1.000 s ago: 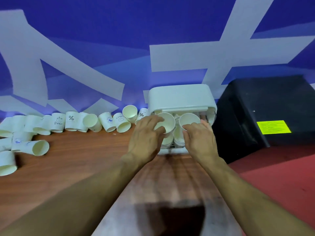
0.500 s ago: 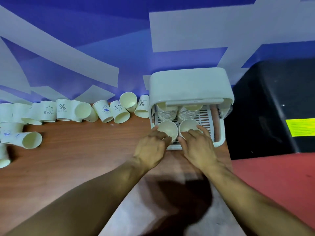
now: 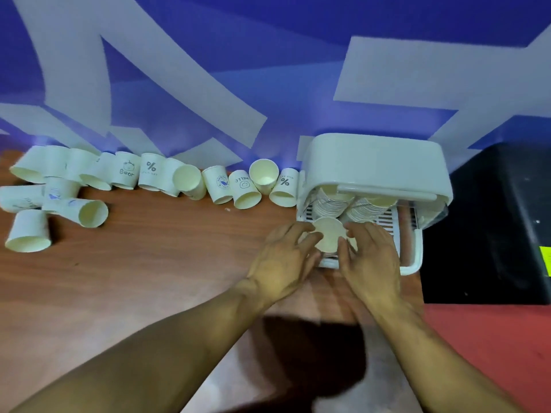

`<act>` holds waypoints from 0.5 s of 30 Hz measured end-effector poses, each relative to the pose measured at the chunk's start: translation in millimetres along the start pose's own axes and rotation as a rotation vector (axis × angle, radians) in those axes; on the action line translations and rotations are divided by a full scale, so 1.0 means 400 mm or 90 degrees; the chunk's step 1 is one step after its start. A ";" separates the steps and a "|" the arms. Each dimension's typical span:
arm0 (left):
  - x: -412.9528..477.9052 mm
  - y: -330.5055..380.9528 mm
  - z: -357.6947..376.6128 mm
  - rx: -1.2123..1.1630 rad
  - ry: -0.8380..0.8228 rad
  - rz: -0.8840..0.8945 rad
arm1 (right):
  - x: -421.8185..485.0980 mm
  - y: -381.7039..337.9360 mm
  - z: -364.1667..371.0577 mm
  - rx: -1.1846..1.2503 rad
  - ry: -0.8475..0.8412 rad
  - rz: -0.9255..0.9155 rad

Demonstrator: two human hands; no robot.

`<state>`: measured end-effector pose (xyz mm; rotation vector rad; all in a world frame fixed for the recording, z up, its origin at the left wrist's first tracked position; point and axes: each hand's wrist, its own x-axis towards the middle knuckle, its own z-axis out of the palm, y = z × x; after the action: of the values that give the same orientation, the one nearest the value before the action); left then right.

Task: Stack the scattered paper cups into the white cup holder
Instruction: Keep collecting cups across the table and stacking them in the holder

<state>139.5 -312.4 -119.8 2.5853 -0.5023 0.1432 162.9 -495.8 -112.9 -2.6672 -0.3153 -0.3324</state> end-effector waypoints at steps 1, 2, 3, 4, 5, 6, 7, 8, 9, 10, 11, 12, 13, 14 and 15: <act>-0.014 -0.010 -0.019 0.005 0.004 -0.017 | 0.002 -0.026 -0.005 0.014 0.004 -0.007; -0.029 -0.020 -0.040 0.016 0.008 -0.030 | 0.005 -0.058 -0.008 0.030 0.008 -0.015; -0.045 -0.031 -0.063 0.028 0.014 -0.043 | 0.008 -0.092 -0.010 0.045 0.016 -0.027; -0.061 -0.043 -0.088 0.039 0.017 -0.059 | 0.013 -0.129 -0.009 0.057 0.026 -0.043; -0.078 -0.056 -0.113 0.049 0.019 -0.081 | 0.018 -0.166 -0.008 0.063 0.028 -0.064; -0.097 -0.069 -0.140 0.060 0.020 -0.107 | 0.022 -0.206 -0.008 0.066 0.019 -0.084; -0.117 -0.082 -0.168 0.072 0.024 -0.133 | 0.027 -0.247 -0.007 0.067 0.003 -0.099; -0.140 -0.095 -0.197 0.084 0.034 -0.157 | 0.030 -0.287 -0.007 0.071 -0.008 -0.113; -0.166 -0.109 -0.224 0.096 0.047 -0.179 | 0.032 -0.327 -0.007 0.077 -0.012 -0.131; -0.195 -0.122 -0.252 0.106 0.061 -0.199 | 0.032 -0.367 -0.004 0.085 -0.013 -0.150; -0.226 -0.135 -0.279 0.118 0.075 -0.219 | 0.030 -0.407 -0.001 0.095 -0.017 -0.167; -0.258 -0.149 -0.304 0.130 0.087 -0.237 | 0.027 -0.445 0.004 0.104 -0.026 -0.182; -0.291 -0.164 -0.326 0.139 0.098 -0.256 | 0.023 -0.481 0.012 0.112 -0.037 -0.195; -0.325 -0.179 -0.347 0.143 0.107 -0.280 | 0.017 -0.515 0.022 0.118 -0.049 -0.203; -0.359 -0.197 -0.366 0.142 0.117 -0.308 | 0.011 -0.547 0.034 0.124 -0.065 -0.207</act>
<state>35.0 -130.1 -55.7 2.7890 0.2221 0.2773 110.3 -296.0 -38.6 -2.4426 -0.7759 -0.2487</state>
